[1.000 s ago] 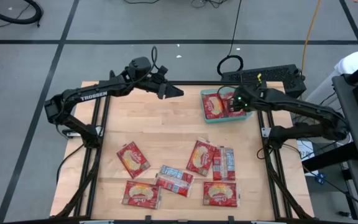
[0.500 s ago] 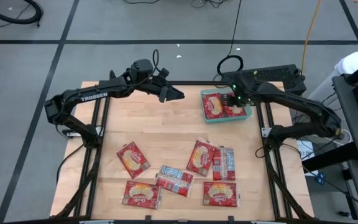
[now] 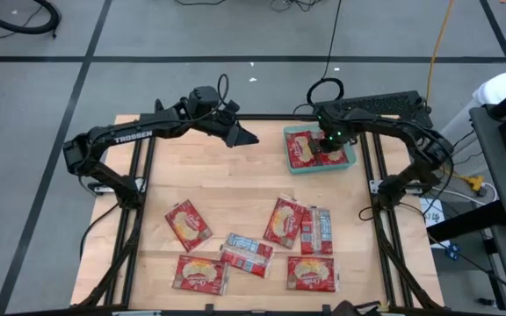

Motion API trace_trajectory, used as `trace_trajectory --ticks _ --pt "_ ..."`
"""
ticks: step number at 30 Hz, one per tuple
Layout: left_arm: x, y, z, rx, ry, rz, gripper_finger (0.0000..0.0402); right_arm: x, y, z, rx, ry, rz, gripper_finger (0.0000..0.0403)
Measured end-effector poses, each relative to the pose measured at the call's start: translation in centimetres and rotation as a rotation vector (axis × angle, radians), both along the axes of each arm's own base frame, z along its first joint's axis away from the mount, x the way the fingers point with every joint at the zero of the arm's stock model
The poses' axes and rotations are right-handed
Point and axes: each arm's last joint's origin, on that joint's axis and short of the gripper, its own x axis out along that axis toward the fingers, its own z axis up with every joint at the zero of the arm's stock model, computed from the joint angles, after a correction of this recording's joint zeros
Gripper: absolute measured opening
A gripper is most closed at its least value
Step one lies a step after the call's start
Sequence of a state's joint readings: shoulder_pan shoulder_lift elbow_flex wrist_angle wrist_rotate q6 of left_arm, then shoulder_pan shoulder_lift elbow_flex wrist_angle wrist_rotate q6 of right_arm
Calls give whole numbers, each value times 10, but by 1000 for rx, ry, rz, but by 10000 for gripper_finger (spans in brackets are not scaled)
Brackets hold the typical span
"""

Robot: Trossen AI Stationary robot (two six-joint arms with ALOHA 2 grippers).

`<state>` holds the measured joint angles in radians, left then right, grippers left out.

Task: Sort popcorn bags into baskets
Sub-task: Put the red popcorn bag into the light blue bin

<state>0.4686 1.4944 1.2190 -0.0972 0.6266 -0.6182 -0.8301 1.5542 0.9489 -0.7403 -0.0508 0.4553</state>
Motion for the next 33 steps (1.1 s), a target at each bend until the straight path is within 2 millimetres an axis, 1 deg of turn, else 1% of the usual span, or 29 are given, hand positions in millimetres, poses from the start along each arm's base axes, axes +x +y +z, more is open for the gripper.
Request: trace_trajectory --ticks 5,11,13,17,22,27,30,33 --pt "0 0 0 5 4 -2 202 -6 -4 0 -38 60 -32 8" --pt "0 1 -1 18 6 16 202 -10 -8 2 -51 52 -52 1" --pt "0 1 -1 19 7 20 202 -11 -7 7 -71 33 -53 1" --pt "0 1 -1 21 11 18 202 -10 -2 26 -117 -78 -39 1" --pt "-3 -1 -9 50 85 5 202 -9 17 58 -160 -241 -13 0" --pt "-12 -5 -23 -42 254 7 202 -7 49 88 -163 -408 -31 0" --pt "-20 -9 -33 -84 382 -12 202 -3 70 101 -150 -480 -37 0" --pt "-27 -18 -43 -77 515 -42 202 2 90 108 -139 -519 -16 0"
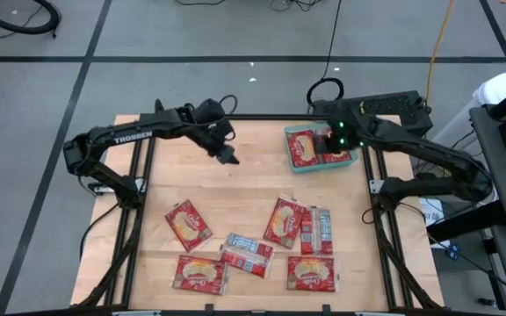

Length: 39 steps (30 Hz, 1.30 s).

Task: Sort popcorn bags into baskets
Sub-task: Put the red popcorn bag into the light blue bin

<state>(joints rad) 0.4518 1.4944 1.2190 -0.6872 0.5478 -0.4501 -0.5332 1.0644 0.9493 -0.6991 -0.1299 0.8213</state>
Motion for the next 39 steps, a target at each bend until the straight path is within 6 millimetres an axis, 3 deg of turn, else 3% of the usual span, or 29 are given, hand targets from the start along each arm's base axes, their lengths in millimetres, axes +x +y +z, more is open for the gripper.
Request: trace_trajectory --ticks 8,14,26,33,39 --pt "-15 -20 -13 67 284 -55 202 16 45 5 22 -37 103 0" --pt "-19 -44 -32 14 413 -49 202 22 63 7 -51 -41 146 0" --pt "-26 -90 -65 -87 607 0 202 24 79 6 -141 -16 344 0" --pt "-26 -111 -68 -139 682 106 202 24 82 6 -172 -16 464 0" --pt "-28 -127 -69 -78 737 264 202 24 84 6 -183 -33 603 0"
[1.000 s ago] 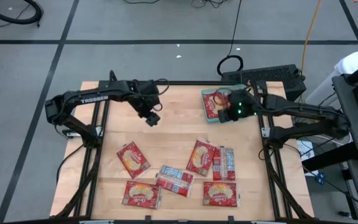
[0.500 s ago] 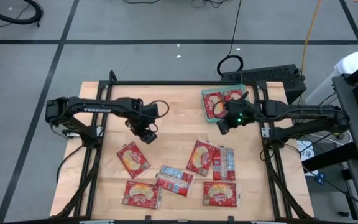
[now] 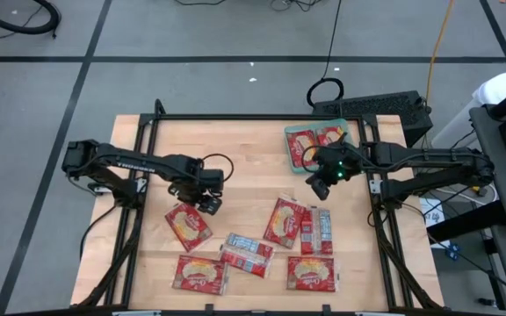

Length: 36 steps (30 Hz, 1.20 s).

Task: Sort popcorn bags into baskets
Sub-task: Put the red popcorn bag into the light blue bin

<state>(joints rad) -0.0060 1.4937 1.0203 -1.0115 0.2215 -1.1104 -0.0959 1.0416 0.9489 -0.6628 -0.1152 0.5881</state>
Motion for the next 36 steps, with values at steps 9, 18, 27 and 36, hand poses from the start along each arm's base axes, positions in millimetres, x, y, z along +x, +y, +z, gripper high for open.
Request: trace_trajectory --ticks 9,18,27,36 --pt "-8 -16 -1 39 83 9 202 -1 4 0 94 -1 121 0" --pt "-39 22 -29 -49 244 -137 202 -2 5 -1 76 11 146 0" --pt "-47 55 -51 -98 134 -96 233 -2 13 -1 104 11 202 0" --pt "-55 58 -77 -75 63 -25 274 -2 19 -2 91 14 228 0"
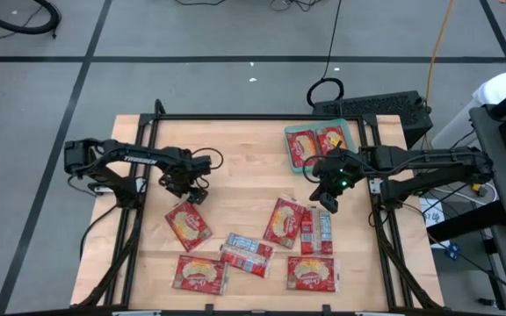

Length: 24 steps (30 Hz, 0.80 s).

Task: Sort popcorn bags into baskets
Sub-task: Put the red popcorn bag into the light blue bin

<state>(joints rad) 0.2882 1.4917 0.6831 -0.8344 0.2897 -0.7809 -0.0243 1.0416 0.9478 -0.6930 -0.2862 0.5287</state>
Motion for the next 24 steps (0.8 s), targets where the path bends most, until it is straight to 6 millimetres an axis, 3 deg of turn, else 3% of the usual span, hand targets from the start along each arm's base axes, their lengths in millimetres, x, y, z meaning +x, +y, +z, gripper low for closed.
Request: trace_trajectory --ticks 2,5,12,19,24 --pt "-4 -1 -5 -28 -9 11 264 0 0 0 0 0 0 0" --pt "-6 -4 -6 -29 -9 -38 217 0 0 0 0 0 0 0" --pt "1 -5 3 -81 -52 -144 21 0 0 0 -3 0 -1 0" --pt "4 -4 8 -84 -78 -201 4 0 -2 0 -52 -4 -20 0" --pt "12 -1 27 -45 -166 -246 5 0 -1 0 -50 -3 -20 0"
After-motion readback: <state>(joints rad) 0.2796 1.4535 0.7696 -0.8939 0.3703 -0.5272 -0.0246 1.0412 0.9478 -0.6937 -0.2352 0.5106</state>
